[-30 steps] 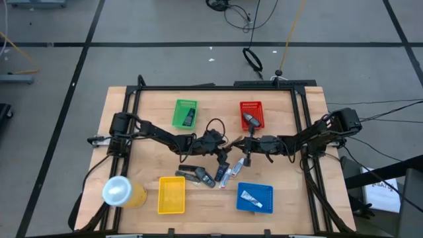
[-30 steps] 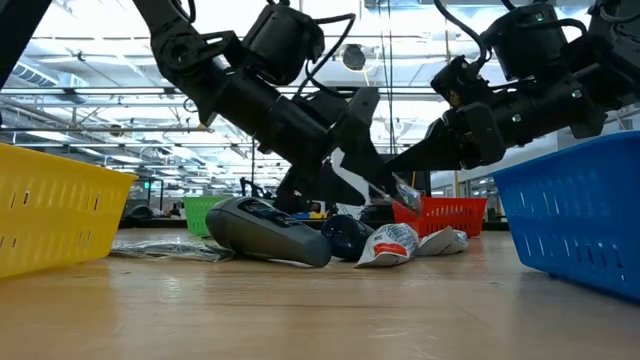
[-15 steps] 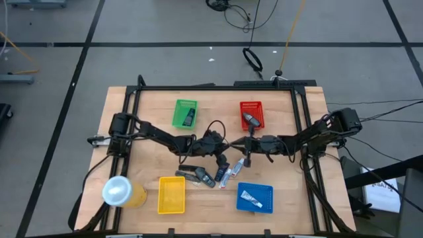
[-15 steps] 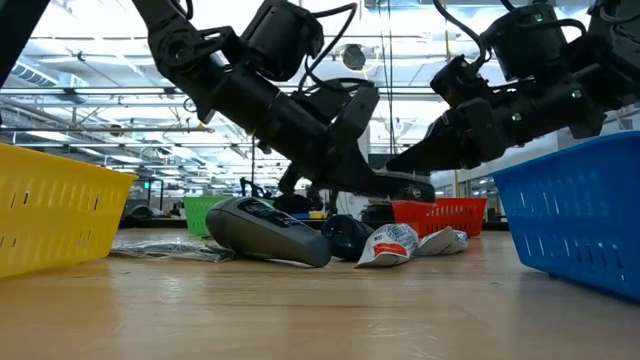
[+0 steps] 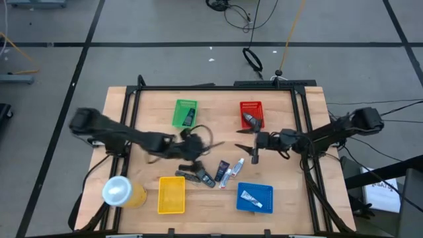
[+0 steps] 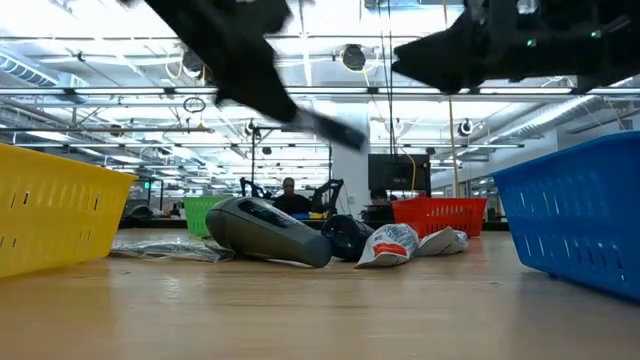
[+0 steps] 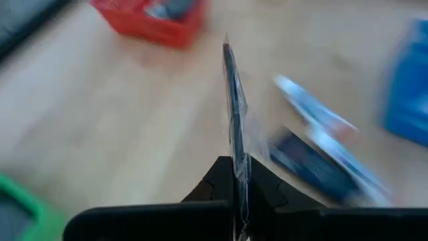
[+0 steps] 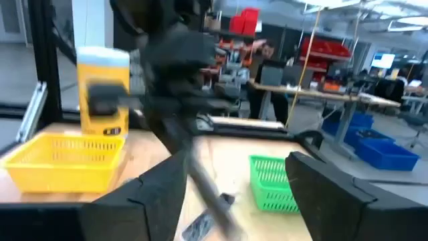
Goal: Pick & Place Travel size toiletries
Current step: Put the black hairbrush into the yellow bin
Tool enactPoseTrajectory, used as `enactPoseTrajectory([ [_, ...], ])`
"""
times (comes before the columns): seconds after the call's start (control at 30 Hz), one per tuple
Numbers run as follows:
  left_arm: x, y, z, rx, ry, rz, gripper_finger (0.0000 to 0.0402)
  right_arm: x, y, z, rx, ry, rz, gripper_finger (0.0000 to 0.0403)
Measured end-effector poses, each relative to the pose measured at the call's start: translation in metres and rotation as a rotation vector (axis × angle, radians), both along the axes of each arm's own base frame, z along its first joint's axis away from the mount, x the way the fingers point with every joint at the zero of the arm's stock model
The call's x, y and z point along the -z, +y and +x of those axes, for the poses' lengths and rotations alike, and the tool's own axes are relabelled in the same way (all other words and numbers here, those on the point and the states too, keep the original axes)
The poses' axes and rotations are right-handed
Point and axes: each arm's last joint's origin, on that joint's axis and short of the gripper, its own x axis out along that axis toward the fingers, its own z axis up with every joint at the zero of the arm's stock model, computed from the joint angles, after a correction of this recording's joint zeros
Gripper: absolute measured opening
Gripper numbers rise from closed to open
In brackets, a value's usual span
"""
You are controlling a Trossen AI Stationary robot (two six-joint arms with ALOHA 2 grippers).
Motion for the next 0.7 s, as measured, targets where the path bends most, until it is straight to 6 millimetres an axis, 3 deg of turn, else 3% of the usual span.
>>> enactPoseTrajectory([
  [0.23, -0.07, -0.043, -0.081, 0.009, 0.172, -0.514, 0.0003, 0.01, -0.003, -0.018, 0.003, -0.011, 0.023, 0.0244],
  [0.37, -0.096, -0.067, -0.102, -0.097, 0.271, -0.75, 0.0008, 0.009, -0.003, -0.023, 0.002, -0.067, 0.031, 0.0237],
  [0.47, -0.098, -0.079, -0.108, -0.164, 0.307, -0.859, 0.0003, 0.01, -0.003, -0.024, -0.002, -0.075, 0.04, 0.0235],
  [0.7, -0.065, -0.1, -0.097, -0.293, 0.611, -0.915, 0.0005, 0.01, -0.003, -0.024, -0.004, -0.076, 0.057, 0.0233],
])
